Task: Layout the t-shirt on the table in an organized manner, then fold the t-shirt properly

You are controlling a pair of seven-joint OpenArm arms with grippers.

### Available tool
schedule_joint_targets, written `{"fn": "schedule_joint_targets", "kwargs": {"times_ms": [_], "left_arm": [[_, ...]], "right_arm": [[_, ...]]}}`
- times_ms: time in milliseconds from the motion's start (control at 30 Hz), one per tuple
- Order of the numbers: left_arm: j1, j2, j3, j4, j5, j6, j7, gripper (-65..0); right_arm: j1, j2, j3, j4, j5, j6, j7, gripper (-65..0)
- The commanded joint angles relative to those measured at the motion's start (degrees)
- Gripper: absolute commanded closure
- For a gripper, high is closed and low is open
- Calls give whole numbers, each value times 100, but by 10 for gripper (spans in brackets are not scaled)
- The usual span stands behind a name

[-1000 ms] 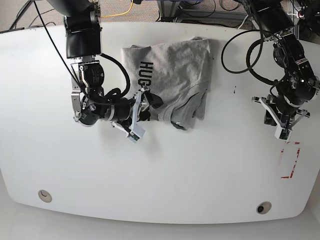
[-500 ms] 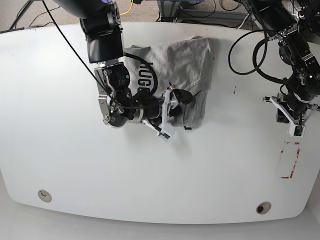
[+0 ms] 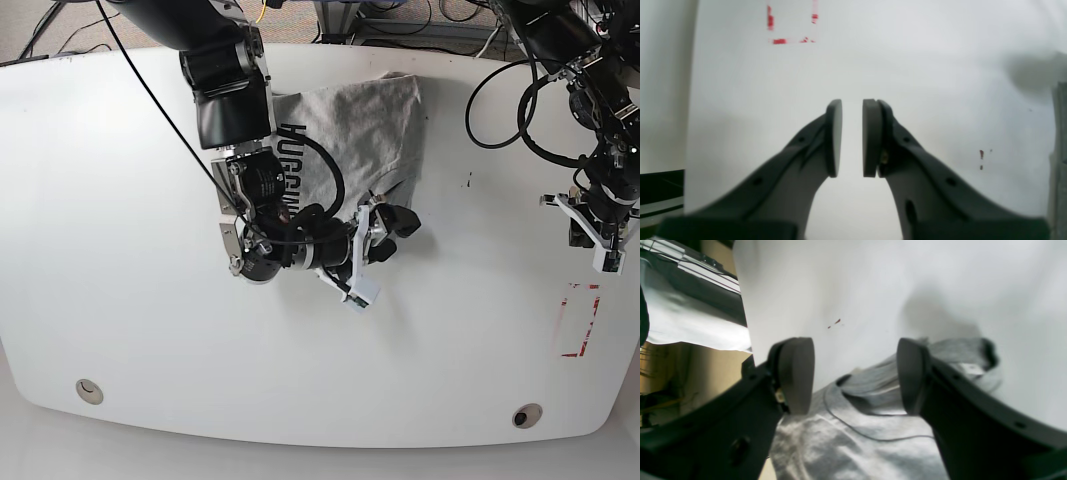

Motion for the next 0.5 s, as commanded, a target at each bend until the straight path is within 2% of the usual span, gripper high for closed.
{"fn": "schedule_joint_targets", "kwargs": {"times_ms": [0,167,200,267,467], "left_arm": [[-76,-53,160,108,-70,-421,-12,-101],[-76,-44,705,108,-61,-469,542,-101],[-58,-35,969,100,-61,-469,735,-101],[21,-26,1294,100,-61,-469,893,-101],[461,0,2367,293,-70,-469,1008,-101]], "right_arm": [[345,299,39,253,162,32,78,-365],[354,800,47,781,180,32,69,-365],[292,1002,47,983,180,32,61,-365],[196,1169,47,1203,180,32,43,-365],[-288,1688,47,1985,154,32,17,-365]]}}
